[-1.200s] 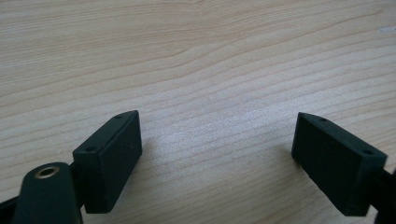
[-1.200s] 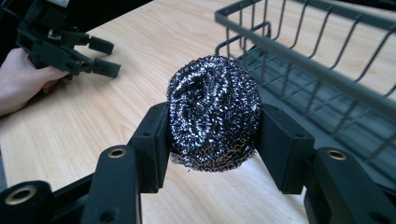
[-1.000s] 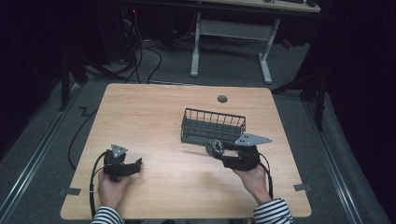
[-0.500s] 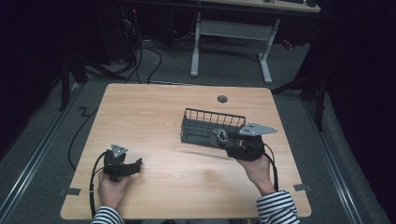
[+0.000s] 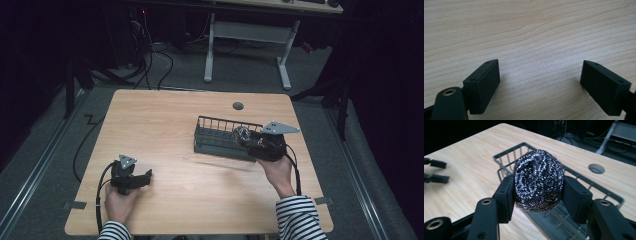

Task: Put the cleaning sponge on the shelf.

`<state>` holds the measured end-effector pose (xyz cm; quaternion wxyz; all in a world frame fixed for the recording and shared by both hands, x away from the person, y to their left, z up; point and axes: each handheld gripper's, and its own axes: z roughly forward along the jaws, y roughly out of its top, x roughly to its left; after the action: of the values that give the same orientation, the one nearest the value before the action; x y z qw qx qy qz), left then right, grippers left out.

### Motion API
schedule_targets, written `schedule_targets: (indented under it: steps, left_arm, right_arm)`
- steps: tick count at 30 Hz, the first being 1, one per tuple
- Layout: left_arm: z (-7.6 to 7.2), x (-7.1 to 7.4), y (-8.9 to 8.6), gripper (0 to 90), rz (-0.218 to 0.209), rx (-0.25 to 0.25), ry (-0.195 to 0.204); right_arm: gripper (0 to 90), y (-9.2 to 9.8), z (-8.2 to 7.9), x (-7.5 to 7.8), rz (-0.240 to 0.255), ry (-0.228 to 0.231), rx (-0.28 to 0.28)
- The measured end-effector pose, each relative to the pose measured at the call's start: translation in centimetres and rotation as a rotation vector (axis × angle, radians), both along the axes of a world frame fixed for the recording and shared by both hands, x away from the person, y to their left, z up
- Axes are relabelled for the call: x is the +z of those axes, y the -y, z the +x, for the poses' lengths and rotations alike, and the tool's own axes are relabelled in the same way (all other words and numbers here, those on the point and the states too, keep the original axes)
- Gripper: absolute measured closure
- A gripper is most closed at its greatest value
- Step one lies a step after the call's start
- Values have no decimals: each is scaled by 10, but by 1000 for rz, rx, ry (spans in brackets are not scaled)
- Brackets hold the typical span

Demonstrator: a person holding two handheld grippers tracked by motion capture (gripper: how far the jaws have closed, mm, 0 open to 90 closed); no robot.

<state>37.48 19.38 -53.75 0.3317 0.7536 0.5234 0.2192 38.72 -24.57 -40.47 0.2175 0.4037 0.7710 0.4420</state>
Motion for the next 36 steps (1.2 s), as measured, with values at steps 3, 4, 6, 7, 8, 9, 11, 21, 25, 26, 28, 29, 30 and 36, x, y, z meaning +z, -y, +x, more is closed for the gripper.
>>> schedule_targets:
  steps: [3, 4, 6, 7, 8, 9, 11, 21, 25, 26, 28, 29, 30, 36]
  left_arm:
    - [0, 0, 0, 165, 0, 0, 0]
    - [0, 0, 0, 165, 0, 0, 0]
    - [0, 0, 0, 165, 0, 0, 0]
    - [0, 0, 0, 165, 0, 0, 0]
    - [0, 0, 0, 165, 0, 0, 0]
    - [0, 0, 0, 165, 0, 0, 0]
    - [0, 0, 0, 165, 1, 0, 0]
    - [0, 0, 0, 165, 0, 0, 0]
    - [0, 0, 0, 165, 0, 0, 0]
    - [0, 0, 0, 165, 0, 0, 0]
    - [0, 0, 0, 165, 0, 0, 0]
    - [0, 0, 0, 165, 0, 0, 0]
    - [0, 0, 0, 165, 0, 0, 0]
    - [0, 0, 0, 165, 0, 0, 0]
  right_arm:
    - [475, 5, 6, 0, 3, -4, -25]
    - [475, 6, 7, 0, 4, -4, -32]
    - [474, 9, 12, 0, 1, -10, -45]
    - [474, 10, 13, 0, 0, -14, -52]
    - [473, 11, 15, -1, 2, -17, -57]
    - [473, 12, 17, -2, 5, -23, -63]
    - [472, 14, 22, -6, 2, -42, -76]
    - [466, 18, 40, -20, -24, -97, -145]
    - [461, 19, 45, -24, -22, -125, -164]
    - [460, 20, 47, -26, -23, -132, -167]
    - [457, 20, 49, -29, -34, -143, -170]
    - [455, 19, 50, -30, -37, -148, -172]
    - [452, 19, 50, -31, -40, -149, -170]
    - [424, 16, 53, -35, -46, -165, -162]
